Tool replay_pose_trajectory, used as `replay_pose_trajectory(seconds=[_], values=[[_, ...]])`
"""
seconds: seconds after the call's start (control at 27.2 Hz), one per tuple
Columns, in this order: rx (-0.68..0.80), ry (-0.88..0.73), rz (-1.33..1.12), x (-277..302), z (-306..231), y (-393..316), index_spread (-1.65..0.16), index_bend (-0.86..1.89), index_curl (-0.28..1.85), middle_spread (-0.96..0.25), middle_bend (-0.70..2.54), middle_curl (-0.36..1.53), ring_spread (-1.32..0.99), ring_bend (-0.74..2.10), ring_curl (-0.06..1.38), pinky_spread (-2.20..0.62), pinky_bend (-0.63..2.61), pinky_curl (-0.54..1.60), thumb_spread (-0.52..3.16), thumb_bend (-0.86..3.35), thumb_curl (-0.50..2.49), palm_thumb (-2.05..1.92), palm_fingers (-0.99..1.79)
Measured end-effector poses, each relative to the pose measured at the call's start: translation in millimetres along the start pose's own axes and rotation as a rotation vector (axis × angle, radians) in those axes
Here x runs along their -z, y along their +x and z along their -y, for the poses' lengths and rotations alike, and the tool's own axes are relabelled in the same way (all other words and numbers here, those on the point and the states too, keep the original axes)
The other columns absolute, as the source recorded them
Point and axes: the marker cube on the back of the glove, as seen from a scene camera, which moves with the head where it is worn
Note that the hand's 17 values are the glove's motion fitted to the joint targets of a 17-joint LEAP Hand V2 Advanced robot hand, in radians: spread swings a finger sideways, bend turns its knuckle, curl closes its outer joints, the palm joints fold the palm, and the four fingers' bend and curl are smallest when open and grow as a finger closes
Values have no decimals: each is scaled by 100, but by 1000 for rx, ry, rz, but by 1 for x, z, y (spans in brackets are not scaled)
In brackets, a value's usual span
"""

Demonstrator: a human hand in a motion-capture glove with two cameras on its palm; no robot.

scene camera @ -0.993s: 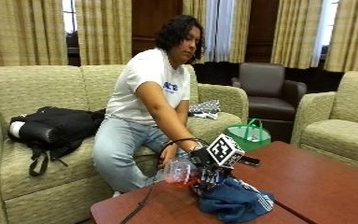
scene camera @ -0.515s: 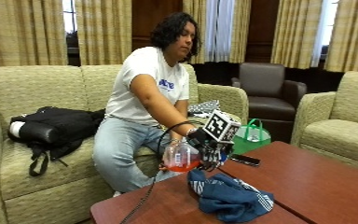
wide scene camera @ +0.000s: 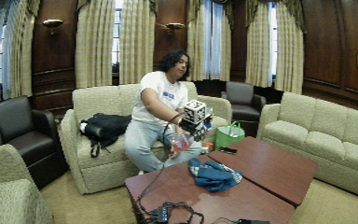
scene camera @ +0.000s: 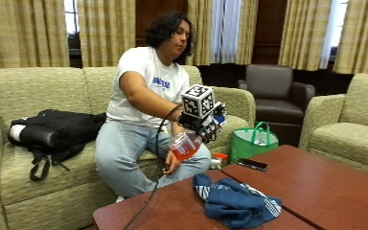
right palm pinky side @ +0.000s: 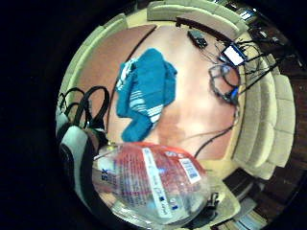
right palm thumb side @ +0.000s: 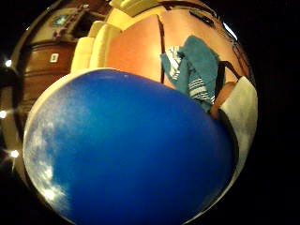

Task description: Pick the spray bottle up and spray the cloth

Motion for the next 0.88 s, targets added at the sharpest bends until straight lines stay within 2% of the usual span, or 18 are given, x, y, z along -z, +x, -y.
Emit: replay_pose_trajectory(seconds=[0.26,0.51,0.77,0.88], values=[[75,171,325,-33,-44,-48,-27,37,57,-23,59,51,-22,61,45,-24,37,37,22,-3,80,89,137],[98,335,629,-74,-53,-87,-27,36,57,-23,59,51,-22,61,45,-24,37,37,23,-3,80,90,137],[170,348,792,-128,-38,-114,-27,36,57,-23,58,50,-22,61,45,-23,37,37,24,-3,80,90,137],[156,358,816,-153,-32,-120,-27,36,57,-23,59,51,-22,61,45,-23,37,37,24,-4,80,90,137]])
